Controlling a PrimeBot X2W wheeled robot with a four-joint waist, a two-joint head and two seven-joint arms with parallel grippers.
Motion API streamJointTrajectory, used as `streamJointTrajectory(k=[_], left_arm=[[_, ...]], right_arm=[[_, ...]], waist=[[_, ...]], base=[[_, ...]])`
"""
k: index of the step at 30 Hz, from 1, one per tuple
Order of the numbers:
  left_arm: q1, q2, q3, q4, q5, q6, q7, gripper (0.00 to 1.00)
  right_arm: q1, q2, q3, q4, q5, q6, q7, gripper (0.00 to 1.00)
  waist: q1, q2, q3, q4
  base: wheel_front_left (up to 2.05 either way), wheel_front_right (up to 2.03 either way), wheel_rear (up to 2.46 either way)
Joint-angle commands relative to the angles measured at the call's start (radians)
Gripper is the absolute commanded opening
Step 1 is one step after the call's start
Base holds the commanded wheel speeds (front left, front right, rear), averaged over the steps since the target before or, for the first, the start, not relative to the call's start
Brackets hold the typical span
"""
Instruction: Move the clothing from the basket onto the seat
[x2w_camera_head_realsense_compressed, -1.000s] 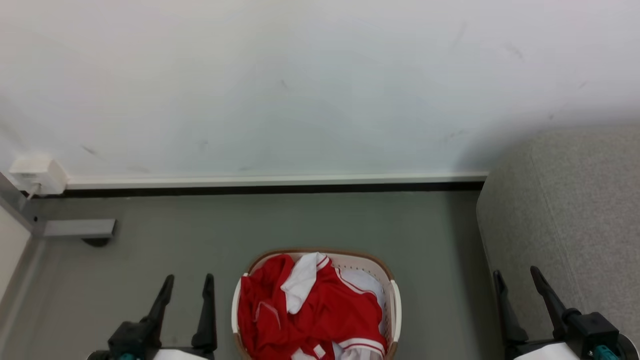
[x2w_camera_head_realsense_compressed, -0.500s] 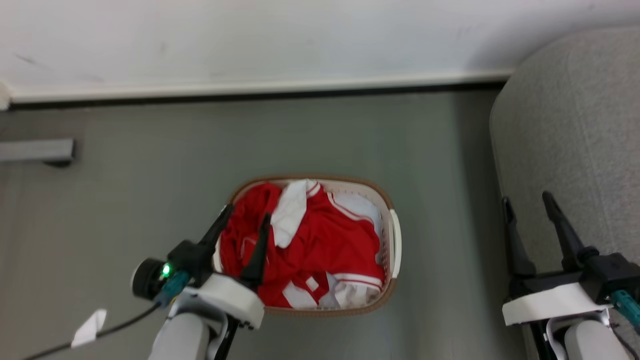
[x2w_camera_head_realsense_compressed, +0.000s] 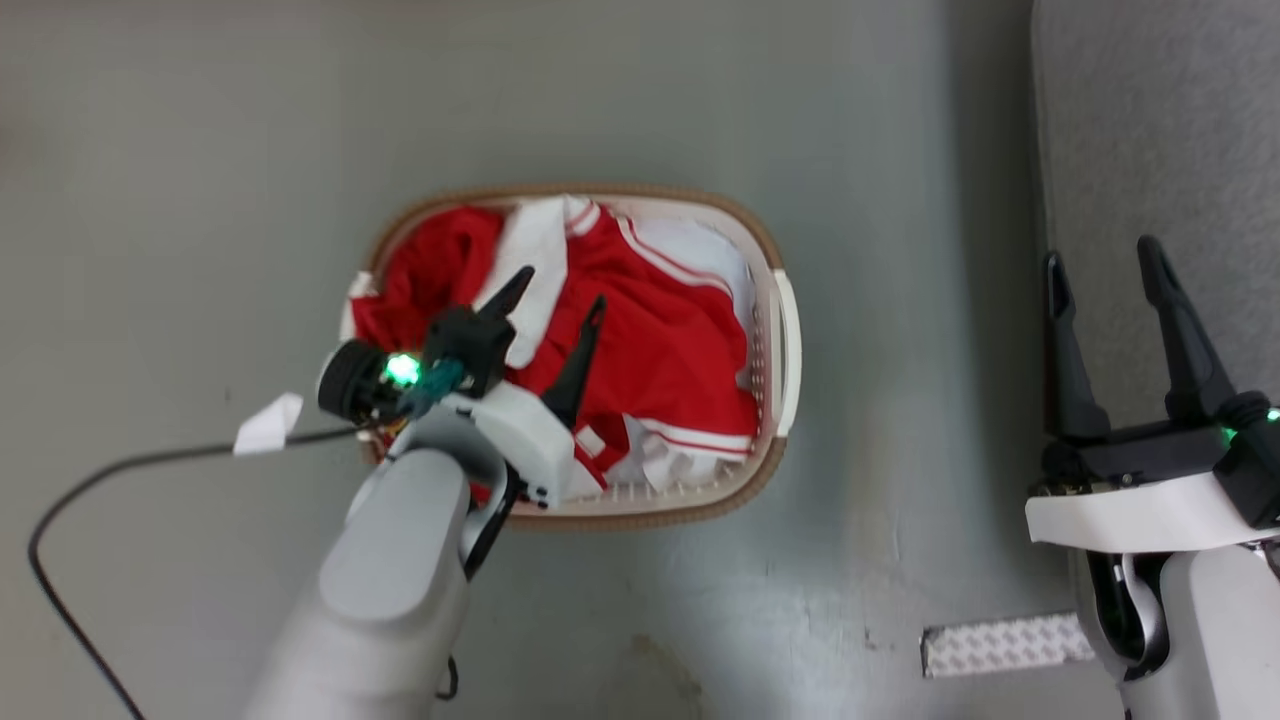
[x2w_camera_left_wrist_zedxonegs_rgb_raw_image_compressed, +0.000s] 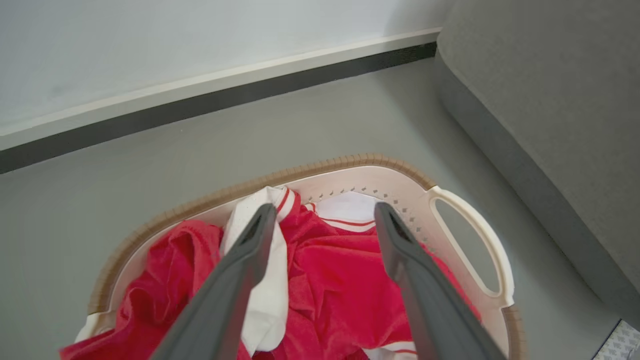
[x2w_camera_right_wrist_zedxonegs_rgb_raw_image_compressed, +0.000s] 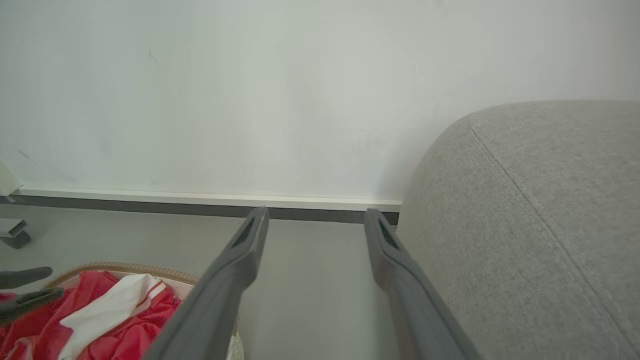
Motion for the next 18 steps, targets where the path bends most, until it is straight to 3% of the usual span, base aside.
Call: streamJointTrajectory(k=[1, 6, 18], left_arm=[[-0.031, 0.007, -0.011, 0.035, -0.002, 0.007, 0.011, 1.00], [-0.116, 0.007, -0.036, 0.155, -0.010, 0.028, 0.051, 1.00], [-0.234, 0.028, -0.043, 0.342, 0.018, 0.127, 0.060, 1.00]], right_arm=[[-0.016, -0.003, 0.000, -0.013, 0.003, -0.002, -0.004, 1.00], [-0.037, -0.003, 0.012, -0.044, 0.013, -0.002, -0.004, 1.00], [-0.048, -0.003, 0.009, -0.074, 0.046, -0.002, -0.004, 1.00]], waist=[[-0.0004, 0.0000, 0.073, -0.020], [-0.0004, 0.0000, 0.132, -0.032], [-0.0004, 0.0000, 0.202, -0.055]], base=[[0.00, 0.00, 0.00], [0.00, 0.00, 0.00], [0.00, 0.00, 0.00]])
